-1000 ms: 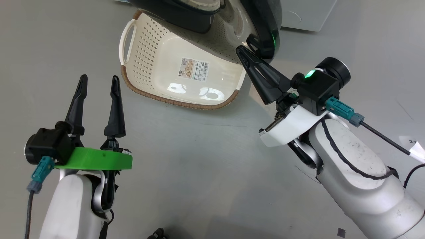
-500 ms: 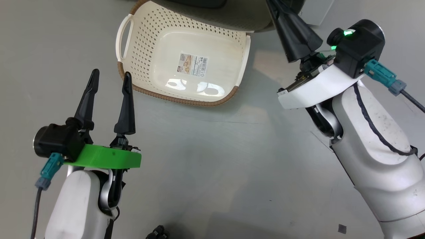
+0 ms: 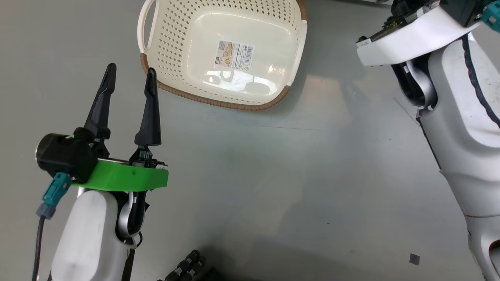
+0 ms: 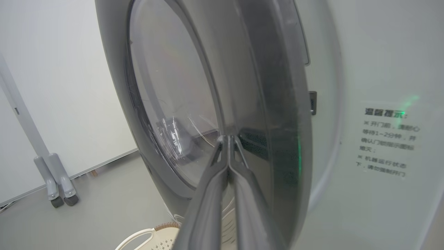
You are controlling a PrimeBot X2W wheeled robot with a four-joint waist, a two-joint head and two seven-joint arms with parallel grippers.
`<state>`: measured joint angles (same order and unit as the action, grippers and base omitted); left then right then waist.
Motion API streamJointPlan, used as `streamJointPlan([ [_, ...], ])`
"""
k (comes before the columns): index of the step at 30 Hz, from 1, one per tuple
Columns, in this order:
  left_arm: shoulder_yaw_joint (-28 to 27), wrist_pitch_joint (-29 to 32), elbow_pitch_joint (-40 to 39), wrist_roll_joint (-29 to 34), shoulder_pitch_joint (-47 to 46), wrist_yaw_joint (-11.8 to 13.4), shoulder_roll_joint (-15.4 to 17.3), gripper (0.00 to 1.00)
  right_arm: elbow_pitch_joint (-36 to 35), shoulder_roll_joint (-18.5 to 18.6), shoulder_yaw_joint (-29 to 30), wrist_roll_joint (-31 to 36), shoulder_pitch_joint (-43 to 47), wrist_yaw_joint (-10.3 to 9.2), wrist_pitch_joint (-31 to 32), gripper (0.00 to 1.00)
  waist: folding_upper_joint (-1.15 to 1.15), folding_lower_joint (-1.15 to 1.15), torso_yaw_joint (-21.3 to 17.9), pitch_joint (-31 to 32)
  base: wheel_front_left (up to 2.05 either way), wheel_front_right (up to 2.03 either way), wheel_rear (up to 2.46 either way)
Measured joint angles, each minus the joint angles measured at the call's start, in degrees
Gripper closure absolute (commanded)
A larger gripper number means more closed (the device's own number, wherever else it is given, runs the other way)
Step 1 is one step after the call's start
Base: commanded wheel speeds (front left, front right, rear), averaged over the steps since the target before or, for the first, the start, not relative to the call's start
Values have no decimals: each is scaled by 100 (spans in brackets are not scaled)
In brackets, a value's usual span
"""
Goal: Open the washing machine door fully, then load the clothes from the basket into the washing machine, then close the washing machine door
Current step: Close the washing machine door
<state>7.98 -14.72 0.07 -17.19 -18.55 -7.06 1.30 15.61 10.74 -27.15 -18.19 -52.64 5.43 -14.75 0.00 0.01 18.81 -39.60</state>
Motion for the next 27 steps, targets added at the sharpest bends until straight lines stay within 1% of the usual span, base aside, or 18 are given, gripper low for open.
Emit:
streamJointPlan([
  [3,133,0,-53,-8,-126,-1,-3,0,97,34,83,75,-254,1,-1,100,0,0,61,-140,0,0,0],
  [6,146,0,-74,-118,-170,-3,-7,0,178,46,145,78,-385,3,-3,100,0,0,124,-225,0,0,0],
  [11,130,0,-81,-127,-174,-4,-8,0,320,37,244,111,-623,7,-8,100,0,0,230,-347,0,0,0],
  [15,121,0,-82,-154,-176,-4,-10,0,399,4,387,111,-731,49,-8,100,0,0,298,-392,0,0,0],
  [20,149,0,-87,-207,-176,-4,-11,0,552,-29,412,159,-885,62,-8,100,0,0,336,-413,0,0,0],
  [21,154,0,-87,-207,-176,-4,-12,0,580,-33,414,170,-910,96,-8,100,0,0,339,-415,0,0,0],
  [24,155,0,-85,-207,-176,-4,-12,0,622,-49,430,177,-924,107,-19,100,0,0,339,-414,0,0,0],
  [27,134,0,-76,-207,-176,-4,-13,0,692,-129,461,183,-929,107,-23,100,0,0,326,-404,0,0,0],
])
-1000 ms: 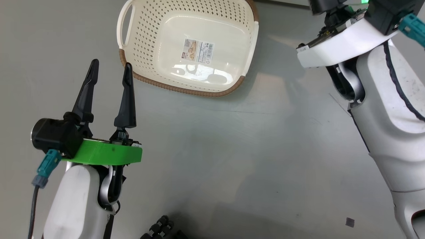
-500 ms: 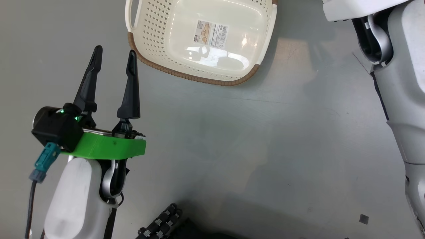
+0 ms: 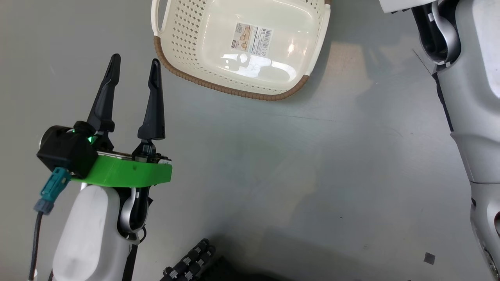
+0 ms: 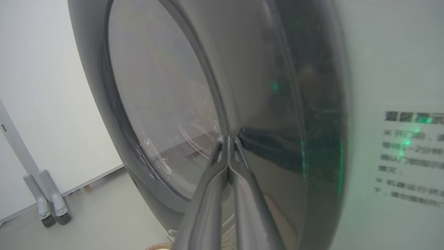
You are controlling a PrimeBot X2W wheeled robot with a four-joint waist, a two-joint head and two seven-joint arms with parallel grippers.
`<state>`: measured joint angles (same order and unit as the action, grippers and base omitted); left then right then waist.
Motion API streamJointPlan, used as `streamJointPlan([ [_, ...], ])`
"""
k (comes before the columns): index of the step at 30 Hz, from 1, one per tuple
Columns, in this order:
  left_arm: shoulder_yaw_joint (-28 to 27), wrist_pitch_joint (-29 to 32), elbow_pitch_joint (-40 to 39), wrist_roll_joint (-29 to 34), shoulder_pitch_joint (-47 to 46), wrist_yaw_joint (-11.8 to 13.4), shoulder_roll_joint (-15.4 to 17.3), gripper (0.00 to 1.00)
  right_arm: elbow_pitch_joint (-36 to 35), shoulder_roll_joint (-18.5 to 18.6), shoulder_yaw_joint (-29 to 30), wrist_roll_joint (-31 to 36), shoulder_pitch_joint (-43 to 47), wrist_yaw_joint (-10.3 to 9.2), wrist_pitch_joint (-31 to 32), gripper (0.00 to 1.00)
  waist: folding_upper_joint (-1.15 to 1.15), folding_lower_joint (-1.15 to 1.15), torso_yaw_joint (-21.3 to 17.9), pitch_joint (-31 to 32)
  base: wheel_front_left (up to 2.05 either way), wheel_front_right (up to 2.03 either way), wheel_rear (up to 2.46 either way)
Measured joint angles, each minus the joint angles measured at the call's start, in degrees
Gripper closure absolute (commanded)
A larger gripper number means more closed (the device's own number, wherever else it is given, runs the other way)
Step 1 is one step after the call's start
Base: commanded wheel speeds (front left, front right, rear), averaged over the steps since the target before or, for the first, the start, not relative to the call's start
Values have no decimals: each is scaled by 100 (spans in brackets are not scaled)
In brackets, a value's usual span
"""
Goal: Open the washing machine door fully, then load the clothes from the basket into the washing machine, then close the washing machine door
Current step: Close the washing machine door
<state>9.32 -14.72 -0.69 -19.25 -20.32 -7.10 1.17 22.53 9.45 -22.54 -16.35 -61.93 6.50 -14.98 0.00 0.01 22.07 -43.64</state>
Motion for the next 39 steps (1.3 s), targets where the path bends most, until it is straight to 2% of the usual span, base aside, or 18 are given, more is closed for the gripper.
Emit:
streamJointPlan([
  [16,-218,0,174,54,-90,0,-3,0,385,-64,-165,-55,466,20,1,100,0,0,-211,455,0,0,0],
  [29,-490,0,338,110,-57,-1,-3,0,431,-213,-29,-278,1539,51,1,100,0,0,-456,1097,0,0,0],
  [38,-603,0,573,264,308,-1,-2,0,505,-299,-44,-360,2166,51,1,100,0,0,-676,1669,0,0,0],
  [39,-638,0,586,290,361,-1,-2,0,510,-328,-38,-388,2226,51,1,71,0,0,-703,1736,0,0,0],
])
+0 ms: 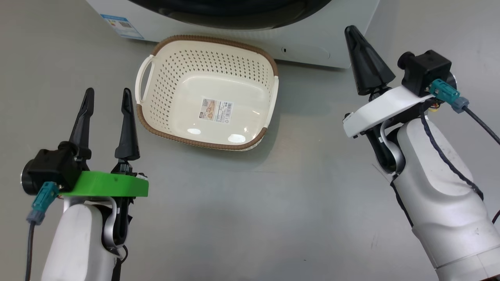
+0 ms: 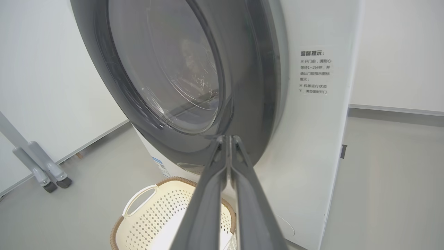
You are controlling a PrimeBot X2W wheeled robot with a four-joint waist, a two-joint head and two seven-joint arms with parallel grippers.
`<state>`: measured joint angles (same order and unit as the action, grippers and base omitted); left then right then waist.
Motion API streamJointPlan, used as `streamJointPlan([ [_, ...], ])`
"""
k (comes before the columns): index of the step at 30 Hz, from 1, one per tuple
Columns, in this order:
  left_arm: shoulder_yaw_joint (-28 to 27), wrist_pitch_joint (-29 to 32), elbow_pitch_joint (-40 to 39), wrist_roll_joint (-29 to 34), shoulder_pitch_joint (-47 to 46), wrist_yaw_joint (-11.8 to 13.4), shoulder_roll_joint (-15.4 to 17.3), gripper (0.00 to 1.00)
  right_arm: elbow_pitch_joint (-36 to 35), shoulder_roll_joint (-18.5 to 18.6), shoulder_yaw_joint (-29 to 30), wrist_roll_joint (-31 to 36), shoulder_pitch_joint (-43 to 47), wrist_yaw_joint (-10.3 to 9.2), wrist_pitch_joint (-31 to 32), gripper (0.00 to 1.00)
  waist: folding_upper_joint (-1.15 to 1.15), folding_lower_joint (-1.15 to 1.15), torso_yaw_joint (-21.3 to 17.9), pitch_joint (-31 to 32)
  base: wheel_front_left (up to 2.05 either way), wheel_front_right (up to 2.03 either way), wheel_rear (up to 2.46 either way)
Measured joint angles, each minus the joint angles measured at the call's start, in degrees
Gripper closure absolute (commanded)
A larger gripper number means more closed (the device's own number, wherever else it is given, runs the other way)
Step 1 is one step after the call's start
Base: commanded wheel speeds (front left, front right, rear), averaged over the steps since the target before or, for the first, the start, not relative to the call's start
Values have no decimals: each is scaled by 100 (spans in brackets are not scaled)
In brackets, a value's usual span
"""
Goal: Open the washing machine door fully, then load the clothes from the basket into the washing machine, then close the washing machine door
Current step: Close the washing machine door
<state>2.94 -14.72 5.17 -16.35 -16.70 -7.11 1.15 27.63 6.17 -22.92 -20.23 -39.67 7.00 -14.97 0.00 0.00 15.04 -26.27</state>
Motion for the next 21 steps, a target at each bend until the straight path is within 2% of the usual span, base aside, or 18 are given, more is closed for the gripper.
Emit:
streamJointPlan([
  [1,-47,0,8,35,53,0,0,0,2,-35,8,-23,64,0,0,25,0,0,-28,68,0,0,0],
  [2,-91,0,20,63,102,0,1,0,1,-70,13,-40,126,0,1,0,0,0,-58,138,0,0,0],
  [21,-396,0,225,292,852,-1,104,0,-70,-215,274,-101,1255,1,5,0,0,0,-762,1202,0,0,0],
])
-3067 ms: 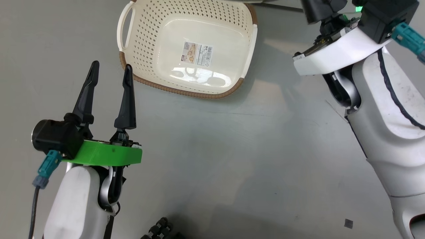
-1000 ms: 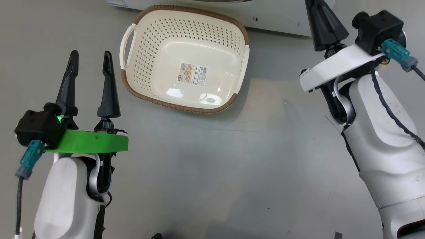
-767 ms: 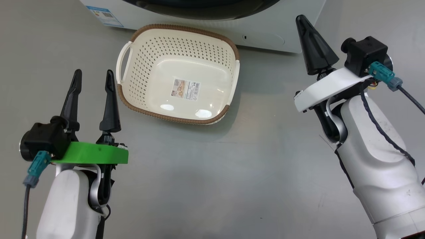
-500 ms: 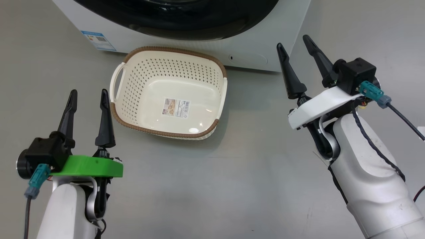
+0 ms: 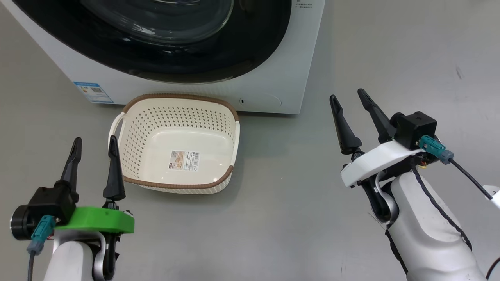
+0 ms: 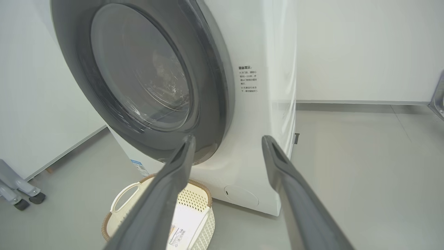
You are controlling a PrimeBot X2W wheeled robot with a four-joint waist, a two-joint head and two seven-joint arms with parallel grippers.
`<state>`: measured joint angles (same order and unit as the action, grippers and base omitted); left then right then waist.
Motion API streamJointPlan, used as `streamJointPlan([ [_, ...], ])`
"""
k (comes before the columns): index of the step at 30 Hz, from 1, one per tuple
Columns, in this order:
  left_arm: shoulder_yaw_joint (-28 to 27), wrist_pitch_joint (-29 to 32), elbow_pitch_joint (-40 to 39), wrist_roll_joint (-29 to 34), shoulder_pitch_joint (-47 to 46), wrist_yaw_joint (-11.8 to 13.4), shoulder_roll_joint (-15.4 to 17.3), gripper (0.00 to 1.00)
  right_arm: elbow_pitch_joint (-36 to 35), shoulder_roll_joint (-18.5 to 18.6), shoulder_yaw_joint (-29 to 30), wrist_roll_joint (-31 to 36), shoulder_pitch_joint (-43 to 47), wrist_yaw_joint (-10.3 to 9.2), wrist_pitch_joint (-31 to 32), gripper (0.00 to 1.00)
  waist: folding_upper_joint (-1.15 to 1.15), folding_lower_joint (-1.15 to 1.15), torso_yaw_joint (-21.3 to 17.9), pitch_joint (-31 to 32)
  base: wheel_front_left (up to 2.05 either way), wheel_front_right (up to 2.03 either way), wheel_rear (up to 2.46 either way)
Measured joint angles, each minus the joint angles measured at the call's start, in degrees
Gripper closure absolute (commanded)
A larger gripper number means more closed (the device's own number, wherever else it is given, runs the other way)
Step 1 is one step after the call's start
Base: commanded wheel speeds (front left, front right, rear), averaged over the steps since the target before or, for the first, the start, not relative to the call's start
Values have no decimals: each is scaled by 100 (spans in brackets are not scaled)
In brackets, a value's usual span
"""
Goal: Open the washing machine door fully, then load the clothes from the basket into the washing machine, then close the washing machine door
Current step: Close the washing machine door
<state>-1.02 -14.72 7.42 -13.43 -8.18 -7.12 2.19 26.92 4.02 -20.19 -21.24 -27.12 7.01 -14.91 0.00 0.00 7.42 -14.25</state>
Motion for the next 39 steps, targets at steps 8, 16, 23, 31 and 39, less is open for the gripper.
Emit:
streamJointPlan([
  [8,-121,0,37,30,187,0,20,0,-146,0,358,13,447,-1,0,0,0,0,-268,252,0,0,0],
  [16,-385,0,46,64,443,0,19,0,-350,20,750,42,806,-1,0,0,0,0,-484,416,0,0,0],
  [23,-402,0,49,91,600,-1,19,0,-691,186,1048,287,1162,-8,0,0,0,0,-616,530,0,0,0],
  [31,-357,0,115,134,802,-1,37,0,-973,146,1209,385,1479,-5,0,0,0,0,-658,677,0,0,0],
  [39,-390,0,137,210,972,-1,68,0,-1278,115,1271,532,1859,-4,1,0,0,0,-675,870,0,0,0],
])
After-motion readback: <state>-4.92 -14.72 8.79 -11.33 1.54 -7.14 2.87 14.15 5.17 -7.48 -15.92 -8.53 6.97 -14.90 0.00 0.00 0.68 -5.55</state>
